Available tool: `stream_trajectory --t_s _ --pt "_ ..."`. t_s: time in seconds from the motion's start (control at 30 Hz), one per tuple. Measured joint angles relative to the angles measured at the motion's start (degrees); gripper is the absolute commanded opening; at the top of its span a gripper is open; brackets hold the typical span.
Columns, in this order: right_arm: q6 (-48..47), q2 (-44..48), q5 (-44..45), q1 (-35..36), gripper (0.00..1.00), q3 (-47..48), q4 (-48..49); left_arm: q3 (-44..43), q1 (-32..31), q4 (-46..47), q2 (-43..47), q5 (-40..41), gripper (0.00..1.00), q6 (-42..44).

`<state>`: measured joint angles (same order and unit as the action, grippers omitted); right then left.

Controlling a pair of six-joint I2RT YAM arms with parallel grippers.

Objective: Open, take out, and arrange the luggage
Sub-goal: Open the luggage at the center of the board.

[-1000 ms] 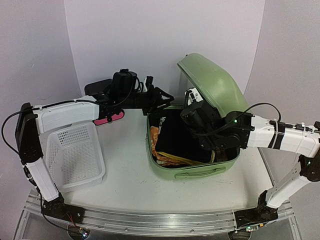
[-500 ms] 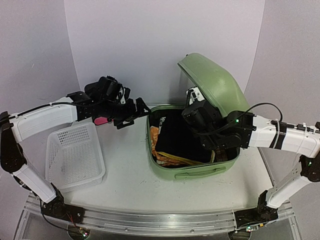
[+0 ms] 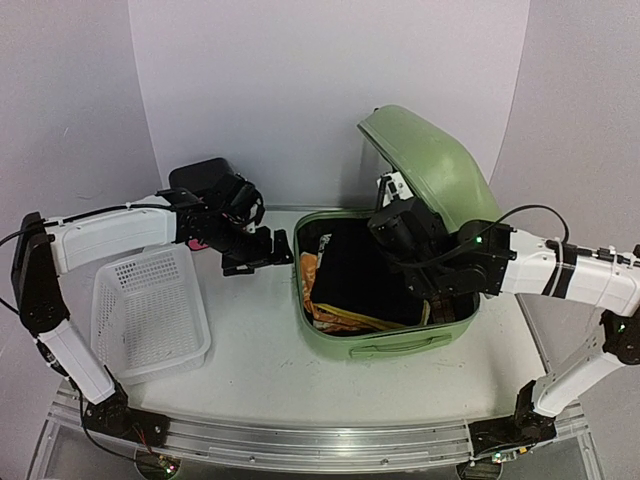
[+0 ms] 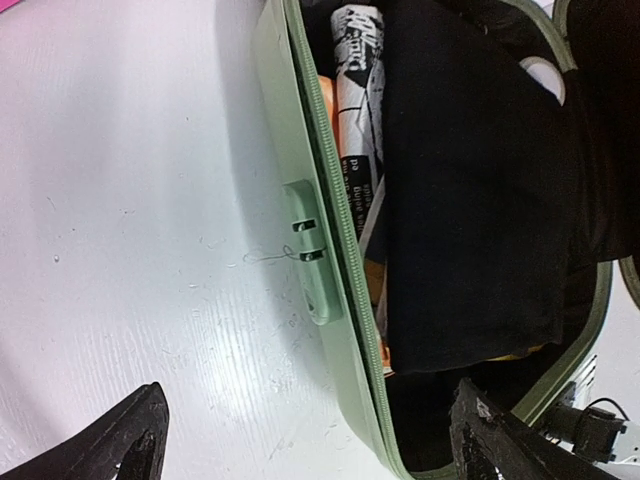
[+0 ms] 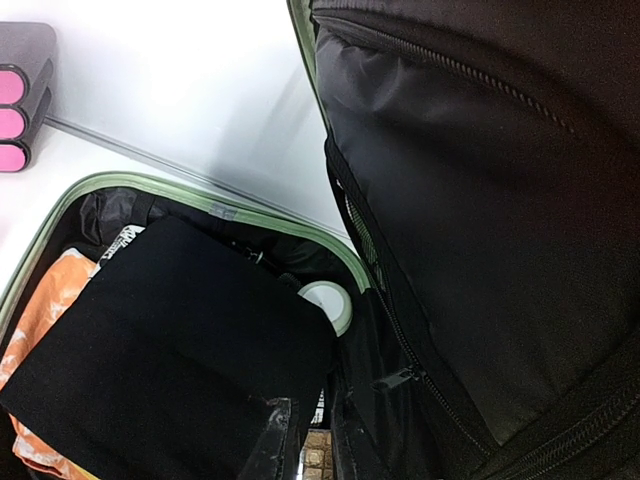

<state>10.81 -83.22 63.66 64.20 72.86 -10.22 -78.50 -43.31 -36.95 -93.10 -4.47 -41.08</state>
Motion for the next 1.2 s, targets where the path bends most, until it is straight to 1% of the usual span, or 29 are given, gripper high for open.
stream_trajectory --t_s 0.13,0.3,0.47,0.6,0.97,1.2 --pt "0.0 0.7 -0.2 -0.3 0.12 -0.3 0.0 -0.2 0.0 -0.1 -1.0 0.1 0.99 1.9" --pt "0.0 1.4 -0.3 -0.7 0.12 -0.5 0.0 -1.6 0.0 0.6 -2.5 -1.1 0.97 3.4" --pt "-0.1 1.5 -0.6 -0.9 0.12 -0.5 0.0 1.4 0.0 6.9 -2.4 -4.0 0.97 3.8" --pt "-0.2 1.5 -0.9 -0.9 0.12 -0.5 0.0 2.9 0.0 8.5 -2.3 -4.9 0.97 4.0" --pt "-0.1 2.8 -1.1 -1.6 0.12 -1.7 0.0 3.0 0.0 10.4 -2.4 -5.5 0.96 4.8" --pt "0.6 4.0 -1.2 -2.4 0.12 -2.0 0.0 2.6 0.0 10.4 -5.7 -5.5 0.93 4.7"
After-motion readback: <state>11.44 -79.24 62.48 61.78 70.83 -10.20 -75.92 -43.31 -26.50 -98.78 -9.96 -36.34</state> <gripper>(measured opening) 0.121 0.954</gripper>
